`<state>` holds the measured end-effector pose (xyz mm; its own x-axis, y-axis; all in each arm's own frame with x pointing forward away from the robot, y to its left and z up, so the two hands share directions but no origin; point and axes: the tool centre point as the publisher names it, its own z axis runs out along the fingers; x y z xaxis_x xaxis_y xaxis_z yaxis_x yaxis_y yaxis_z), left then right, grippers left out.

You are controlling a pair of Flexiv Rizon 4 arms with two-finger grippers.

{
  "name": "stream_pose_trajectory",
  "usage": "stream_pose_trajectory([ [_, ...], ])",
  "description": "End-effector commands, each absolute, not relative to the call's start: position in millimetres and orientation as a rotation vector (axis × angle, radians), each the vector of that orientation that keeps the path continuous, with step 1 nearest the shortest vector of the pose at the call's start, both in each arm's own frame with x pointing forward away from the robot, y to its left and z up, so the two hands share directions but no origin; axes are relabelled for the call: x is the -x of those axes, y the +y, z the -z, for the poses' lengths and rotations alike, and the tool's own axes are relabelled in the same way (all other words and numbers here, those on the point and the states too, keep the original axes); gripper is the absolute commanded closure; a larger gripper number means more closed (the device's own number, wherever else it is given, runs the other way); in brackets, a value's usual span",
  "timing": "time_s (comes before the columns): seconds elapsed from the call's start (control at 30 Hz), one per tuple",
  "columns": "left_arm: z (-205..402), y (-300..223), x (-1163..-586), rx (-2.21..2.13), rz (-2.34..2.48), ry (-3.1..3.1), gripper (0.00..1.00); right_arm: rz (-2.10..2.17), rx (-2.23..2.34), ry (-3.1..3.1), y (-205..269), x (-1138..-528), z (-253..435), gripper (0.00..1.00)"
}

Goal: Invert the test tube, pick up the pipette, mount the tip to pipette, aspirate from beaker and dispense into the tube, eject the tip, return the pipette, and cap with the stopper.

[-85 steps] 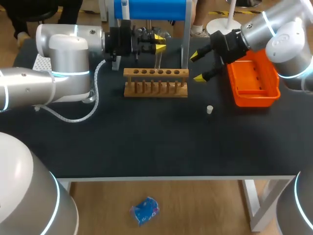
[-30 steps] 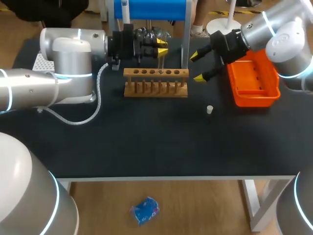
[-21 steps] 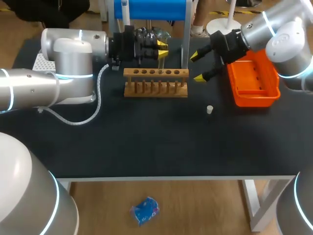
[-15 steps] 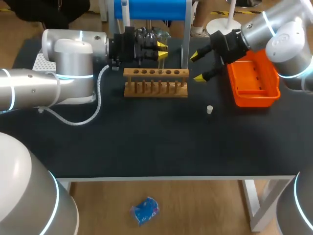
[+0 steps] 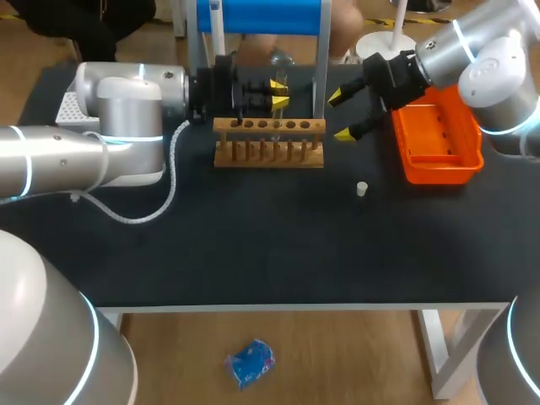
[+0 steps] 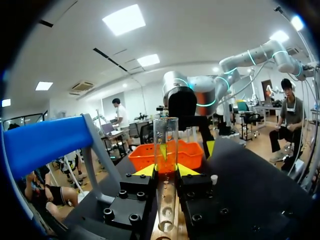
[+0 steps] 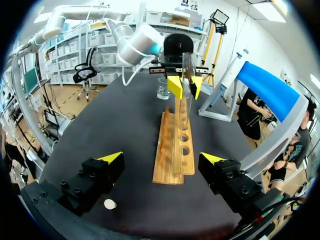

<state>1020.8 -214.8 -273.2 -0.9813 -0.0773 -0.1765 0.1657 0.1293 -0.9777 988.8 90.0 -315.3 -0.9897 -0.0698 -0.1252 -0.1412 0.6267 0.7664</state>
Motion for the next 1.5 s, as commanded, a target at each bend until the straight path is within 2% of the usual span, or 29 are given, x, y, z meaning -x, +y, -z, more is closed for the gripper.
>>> stream_pose_trajectory([
  [0.03, 279.9, -215.9, -1027.1, -0.095, 1.971, 2.215, 1.00, -1.310, 0.182, 2.759, 89.9, -989.5, 315.7, 0.00],
  [1.2, 304.1, -212.8, -1031.9, 0.009, 1.984, 2.260, 1.00, -1.310, 0.182, 2.759, 89.9, -989.5, 315.7, 0.00],
  [1.23, 303.5, -212.7, -1032.4, 0.012, 1.972, 2.261, 0.57, -1.310, 0.182, 2.759, 89.9, -989.5, 315.7, 0.00],
  [1.27, 302.5, -212.2, -1033.2, 0.011, 1.970, 2.254, 0.00, -1.310, 0.182, 2.759, 89.9, -989.5, 315.7, 0.00],
  [1.5, 292.0, -202.3, -1033.9, 0.020, 1.936, 2.257, 0.00, -1.310, 0.182, 2.759, 89.9, -989.5, 315.7, 0.00],
])
